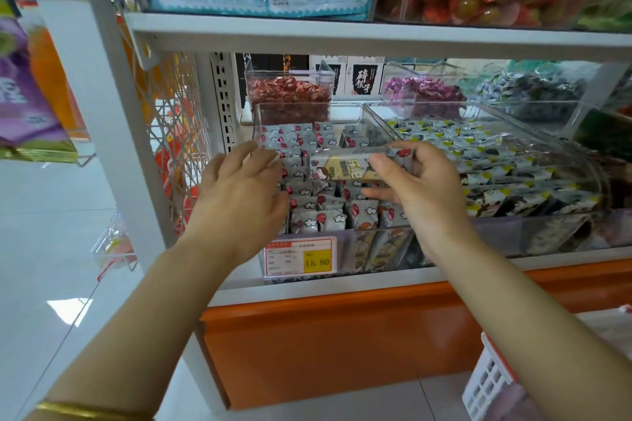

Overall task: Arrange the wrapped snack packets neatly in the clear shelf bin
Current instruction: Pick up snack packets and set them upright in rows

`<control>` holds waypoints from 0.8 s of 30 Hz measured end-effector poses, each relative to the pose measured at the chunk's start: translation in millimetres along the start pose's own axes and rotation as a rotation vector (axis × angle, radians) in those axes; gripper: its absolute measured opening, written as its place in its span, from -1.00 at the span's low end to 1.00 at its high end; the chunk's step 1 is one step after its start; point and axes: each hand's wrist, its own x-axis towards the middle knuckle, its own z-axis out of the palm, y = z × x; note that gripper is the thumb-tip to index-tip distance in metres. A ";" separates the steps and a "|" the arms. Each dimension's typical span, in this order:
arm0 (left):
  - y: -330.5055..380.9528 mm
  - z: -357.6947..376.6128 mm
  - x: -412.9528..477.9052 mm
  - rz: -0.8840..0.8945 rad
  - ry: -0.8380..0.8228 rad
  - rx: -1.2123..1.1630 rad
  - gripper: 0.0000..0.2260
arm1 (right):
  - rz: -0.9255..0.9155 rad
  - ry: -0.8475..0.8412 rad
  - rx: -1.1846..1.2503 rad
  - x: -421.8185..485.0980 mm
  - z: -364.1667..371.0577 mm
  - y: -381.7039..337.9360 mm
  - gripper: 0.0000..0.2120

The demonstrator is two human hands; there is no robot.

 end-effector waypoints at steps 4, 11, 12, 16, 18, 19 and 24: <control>-2.7 1.0 6.7 0.036 -0.127 0.167 -0.45 | 0.002 -0.012 0.023 -1.0 6.5 0.7 -0.76; 0.6 -5.7 12.8 0.075 -0.304 0.372 -0.50 | -0.008 -0.015 -0.004 -2.1 14.9 3.8 -0.84; 0.8 -5.9 12.8 0.078 -0.312 0.366 -0.50 | -0.015 -0.011 -0.003 -2.7 16.0 3.8 -0.86; 1.1 -4.5 10.0 0.087 -0.295 0.329 -0.51 | -0.017 0.004 -0.004 -3.1 17.8 3.0 -0.85; 0.9 -3.7 5.4 0.091 -0.254 0.308 -0.49 | -0.018 0.008 -0.011 -2.6 19.3 2.3 -0.86; 0.4 -3.5 2.6 0.098 -0.230 0.297 -0.48 | -0.020 0.010 -0.017 -1.7 20.9 1.8 -0.86; -3.8 -7.1 -12.3 0.126 -0.182 0.221 -0.50 | -0.095 -0.025 -0.147 16.3 45.3 -5.1 -0.83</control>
